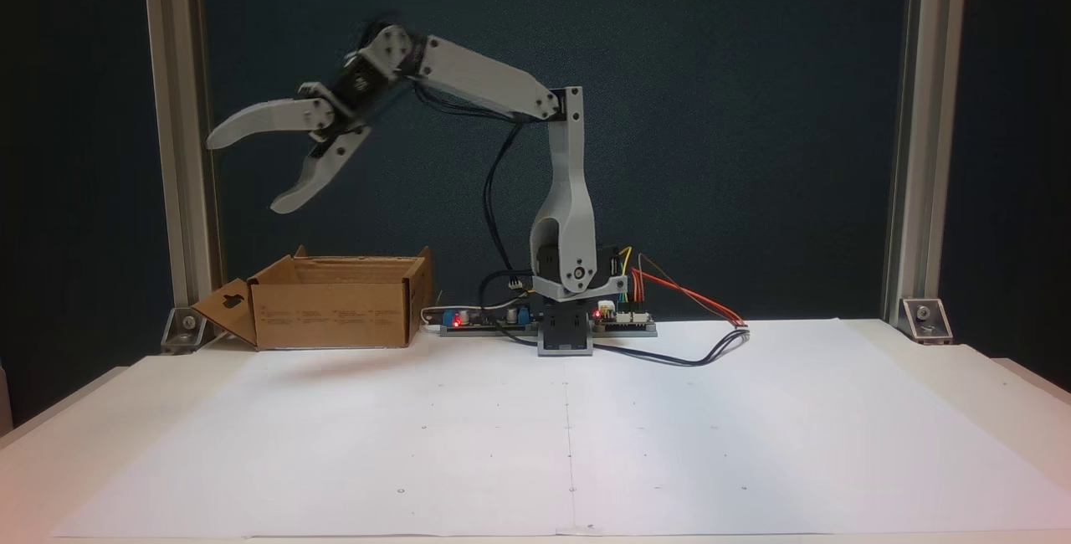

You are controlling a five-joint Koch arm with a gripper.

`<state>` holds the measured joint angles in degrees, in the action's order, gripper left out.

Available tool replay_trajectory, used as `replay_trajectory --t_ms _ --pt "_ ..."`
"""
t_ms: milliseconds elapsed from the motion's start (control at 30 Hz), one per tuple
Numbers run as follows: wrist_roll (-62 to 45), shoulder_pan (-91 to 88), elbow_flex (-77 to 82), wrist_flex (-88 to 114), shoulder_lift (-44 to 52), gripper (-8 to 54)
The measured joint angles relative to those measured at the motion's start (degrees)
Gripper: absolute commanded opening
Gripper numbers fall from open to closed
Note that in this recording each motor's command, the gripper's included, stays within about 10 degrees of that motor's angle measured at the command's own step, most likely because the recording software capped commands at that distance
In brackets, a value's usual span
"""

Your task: Grasp a green dice and put it in the bin.

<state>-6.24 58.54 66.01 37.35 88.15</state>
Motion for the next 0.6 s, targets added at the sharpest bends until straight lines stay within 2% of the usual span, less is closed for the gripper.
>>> replay_trajectory --t_ms 200,400,600 --pt "0.0 -19.51 0.79 0.0 1.76 43.3" --pt "0.0 -38.14 5.71 -0.09 8.53 43.3" --pt "0.0 -52.91 17.84 -0.09 16.35 43.3"
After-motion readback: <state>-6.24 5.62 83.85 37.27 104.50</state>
